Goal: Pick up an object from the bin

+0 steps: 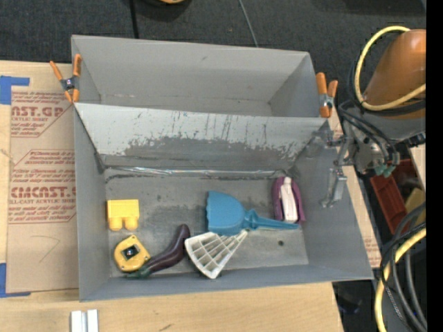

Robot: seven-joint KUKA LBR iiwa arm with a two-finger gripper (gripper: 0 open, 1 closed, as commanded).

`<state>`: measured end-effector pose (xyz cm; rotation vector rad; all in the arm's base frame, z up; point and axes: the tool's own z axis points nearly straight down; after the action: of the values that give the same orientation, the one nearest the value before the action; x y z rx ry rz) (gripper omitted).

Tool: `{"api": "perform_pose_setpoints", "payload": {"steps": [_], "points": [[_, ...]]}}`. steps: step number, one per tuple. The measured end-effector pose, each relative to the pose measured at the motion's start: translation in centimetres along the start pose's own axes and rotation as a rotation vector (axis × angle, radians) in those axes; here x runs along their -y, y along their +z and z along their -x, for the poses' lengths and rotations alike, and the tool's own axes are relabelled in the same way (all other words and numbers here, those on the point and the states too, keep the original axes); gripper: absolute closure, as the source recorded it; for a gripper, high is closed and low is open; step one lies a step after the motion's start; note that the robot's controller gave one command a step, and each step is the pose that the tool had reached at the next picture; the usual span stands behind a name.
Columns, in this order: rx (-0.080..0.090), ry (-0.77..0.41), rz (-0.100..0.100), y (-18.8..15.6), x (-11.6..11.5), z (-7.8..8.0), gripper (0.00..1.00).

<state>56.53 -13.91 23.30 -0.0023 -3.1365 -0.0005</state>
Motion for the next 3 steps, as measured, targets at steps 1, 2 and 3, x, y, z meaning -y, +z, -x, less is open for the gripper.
{"api": "perform_pose_setpoints", "payload": {"steps": [1, 2, 3], "points": [[0.008, -0.002, -0.002, -0.5, -0.1, 0.2, 0.0], [0.009, 0.057, -0.002, 3.3, -4.6, -0.4, 0.0], [-0.005, -0.036, 0.003, 1.8, -6.2, -0.6, 0.0]]}}
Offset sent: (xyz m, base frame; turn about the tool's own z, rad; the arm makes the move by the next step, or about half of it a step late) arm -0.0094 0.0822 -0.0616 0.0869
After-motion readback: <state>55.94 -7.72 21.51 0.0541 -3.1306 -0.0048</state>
